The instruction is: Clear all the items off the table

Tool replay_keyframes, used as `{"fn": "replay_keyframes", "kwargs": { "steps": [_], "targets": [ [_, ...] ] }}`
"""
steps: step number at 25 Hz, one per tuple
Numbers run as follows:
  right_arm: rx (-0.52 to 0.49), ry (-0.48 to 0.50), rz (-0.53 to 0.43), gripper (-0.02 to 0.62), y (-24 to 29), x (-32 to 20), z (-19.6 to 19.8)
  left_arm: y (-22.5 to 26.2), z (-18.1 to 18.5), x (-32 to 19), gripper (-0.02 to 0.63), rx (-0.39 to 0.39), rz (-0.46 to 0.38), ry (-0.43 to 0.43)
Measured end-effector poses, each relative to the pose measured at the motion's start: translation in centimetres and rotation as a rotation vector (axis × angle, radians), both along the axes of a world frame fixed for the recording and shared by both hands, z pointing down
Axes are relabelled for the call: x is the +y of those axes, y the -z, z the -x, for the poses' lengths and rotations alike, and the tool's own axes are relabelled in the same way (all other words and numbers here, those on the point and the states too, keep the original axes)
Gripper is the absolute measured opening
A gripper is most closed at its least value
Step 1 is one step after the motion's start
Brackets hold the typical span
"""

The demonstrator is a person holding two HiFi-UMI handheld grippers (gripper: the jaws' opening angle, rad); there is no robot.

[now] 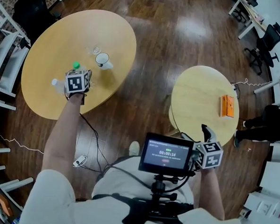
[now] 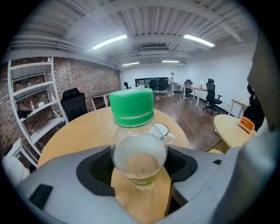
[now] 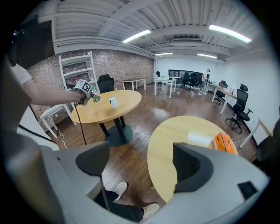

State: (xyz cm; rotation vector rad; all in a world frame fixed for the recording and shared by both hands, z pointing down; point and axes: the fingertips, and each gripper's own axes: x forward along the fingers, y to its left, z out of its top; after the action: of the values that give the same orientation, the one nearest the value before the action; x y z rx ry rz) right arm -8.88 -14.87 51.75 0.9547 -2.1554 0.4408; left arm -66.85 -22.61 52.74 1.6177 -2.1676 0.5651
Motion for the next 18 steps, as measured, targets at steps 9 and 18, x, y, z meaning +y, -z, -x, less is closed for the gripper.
{"fn": "replay_keyframes", "kwargs": {
  "steps": [9, 18],
  "targets": [
    [-0.008, 0.017, 0.008, 0.465, -0.3, 0.2, 0.6, 1.5, -0.1, 0.1, 0.359, -0.032, -0.033, -0.006],
    [-0.011, 0.025, 0.01, 0.465, -0.6, 0.3, 0.8, 3.9, -0.5, 0.3, 0.359, -0.076, -0.1, -0.013]
  ]
}}
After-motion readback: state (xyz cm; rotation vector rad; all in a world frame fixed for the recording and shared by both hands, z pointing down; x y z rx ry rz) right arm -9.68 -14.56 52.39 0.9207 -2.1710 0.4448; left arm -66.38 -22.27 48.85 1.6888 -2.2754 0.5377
